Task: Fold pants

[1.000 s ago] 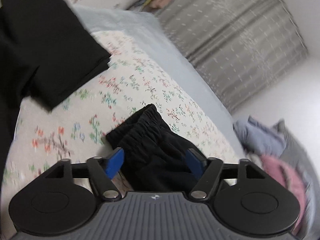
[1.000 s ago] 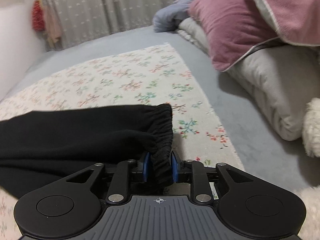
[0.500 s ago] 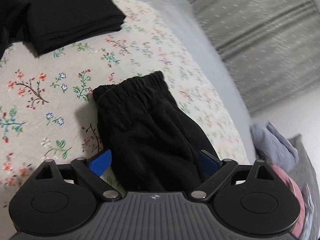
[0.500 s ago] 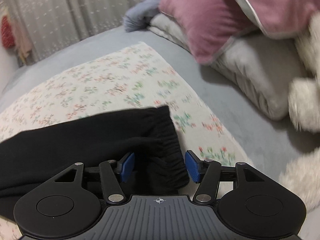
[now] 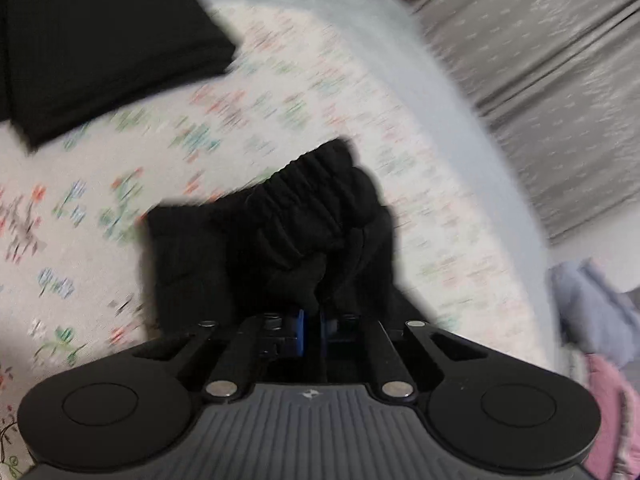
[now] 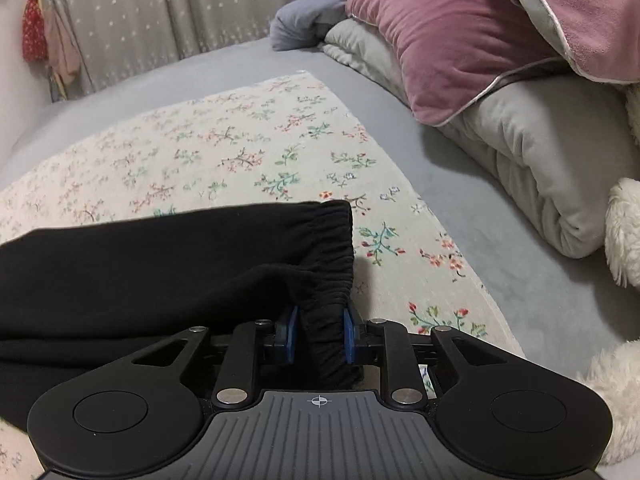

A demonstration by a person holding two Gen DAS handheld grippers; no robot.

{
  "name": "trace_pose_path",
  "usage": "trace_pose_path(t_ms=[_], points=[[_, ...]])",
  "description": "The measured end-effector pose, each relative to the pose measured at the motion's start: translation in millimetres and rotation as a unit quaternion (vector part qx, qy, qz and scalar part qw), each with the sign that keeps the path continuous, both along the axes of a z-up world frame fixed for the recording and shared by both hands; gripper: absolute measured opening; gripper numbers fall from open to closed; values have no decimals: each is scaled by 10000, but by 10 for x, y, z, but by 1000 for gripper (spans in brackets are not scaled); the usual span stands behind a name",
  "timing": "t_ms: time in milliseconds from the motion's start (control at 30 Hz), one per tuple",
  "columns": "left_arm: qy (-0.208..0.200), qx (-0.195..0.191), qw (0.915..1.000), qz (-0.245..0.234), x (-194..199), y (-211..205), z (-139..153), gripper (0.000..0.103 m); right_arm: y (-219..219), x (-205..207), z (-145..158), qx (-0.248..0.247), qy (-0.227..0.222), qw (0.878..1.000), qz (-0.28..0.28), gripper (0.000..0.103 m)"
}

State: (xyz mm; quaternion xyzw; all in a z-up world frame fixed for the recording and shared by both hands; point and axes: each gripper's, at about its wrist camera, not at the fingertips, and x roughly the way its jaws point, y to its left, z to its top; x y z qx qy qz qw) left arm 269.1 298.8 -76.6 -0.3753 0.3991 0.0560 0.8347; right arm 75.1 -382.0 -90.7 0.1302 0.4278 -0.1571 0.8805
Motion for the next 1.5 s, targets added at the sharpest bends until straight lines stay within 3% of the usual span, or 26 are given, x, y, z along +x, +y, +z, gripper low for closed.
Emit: trace_pose_path(t_ms=[133, 233, 300, 367, 400, 467, 500, 533, 633, 667, 700, 733, 800, 900, 1067, 1167, 1267, 1333, 1433, 1500], points=[[-764, -353, 9963, -154, 95, 70, 337, 17, -135, 219, 145, 249, -95, 9996, 1, 20], [-1391, -476, 9888, -256, 297, 76, 364, 16, -158, 689, 301, 164, 55, 9998, 125, 20], [-1780, -602, 9818, -273, 361, 60, 328, 16, -144, 1004, 536, 13, -116, 9999, 113, 19], [-2344, -690, 9693, -281, 266, 140, 342, 16, -116, 1112, 954, 80, -1034, 9945, 172, 19], [-2615, -734, 9620, -272, 196, 184, 354, 16, -93, 1064, 1169, 219, -1626, 9860, 286, 18], [-3084, -625, 9485, -364, 40, 344, 291, 16, 1, 889, 1370, 145, -2267, 9718, 628, 18], [-3111, -601, 9474, -447, 24, 432, 203, 16, 46, 805, 1362, 9, -2277, 9708, 761, 18], [-2928, -538, 9531, -541, 34, 519, 77, 17, 59, 717, 1267, -29, -2159, 9728, 836, 18], [-1651, -95, 9824, -869, 71, 655, -418, 17, -8, 468, 622, 230, -1333, 9857, 1004, 19], [-1196, 84, 9881, -964, 75, 634, -535, 17, -31, 381, 362, 342, -1025, 9892, 993, 19], [-929, 211, 9897, -1070, 65, 601, -628, 17, -31, 305, 128, 383, -709, 9918, 996, 19], [-951, 281, 9892, -1077, 30, 582, -649, 17, -17, 230, -87, 363, -438, 9930, 1034, 19], [-1006, 225, 9894, -1022, -38, 569, -618, 17, -18, 78, -303, 427, -408, 9924, 1079, 19], [-1113, 386, 9858, -1200, -93, 589, -533, 17, -111, 8, -196, 629, -656, 9906, 1018, 18], [-1234, 153, 9851, -1191, -168, 678, -428, 17, -85, -70, 98, 659, -1014, 9858, 1161, 18], [-1291, 66, 9837, -1248, -167, 694, -378, 17, -159, -152, 89, 817, -1033, 9853, 1091, 18], [-1021, 59, 9867, -1261, -150, 710, -429, 17, -206, -232, 18, 882, -911, 9855, 1132, 18], [-1135, -97, 9864, -1189, -162, 714, -354, 16, -220, -252, 62, 856, -939, 9853, 1142, 17], [-1635, -132, 9781, -1283, -246, 633, -107, 17, -209, -259, 327, 707, -1459, 9800, 1157, 17], [-1439, -75, 9805, -1335, -242, 616, -158, 21, -223, -301, 464, 644, -1669, 9767, 1182, 17]])
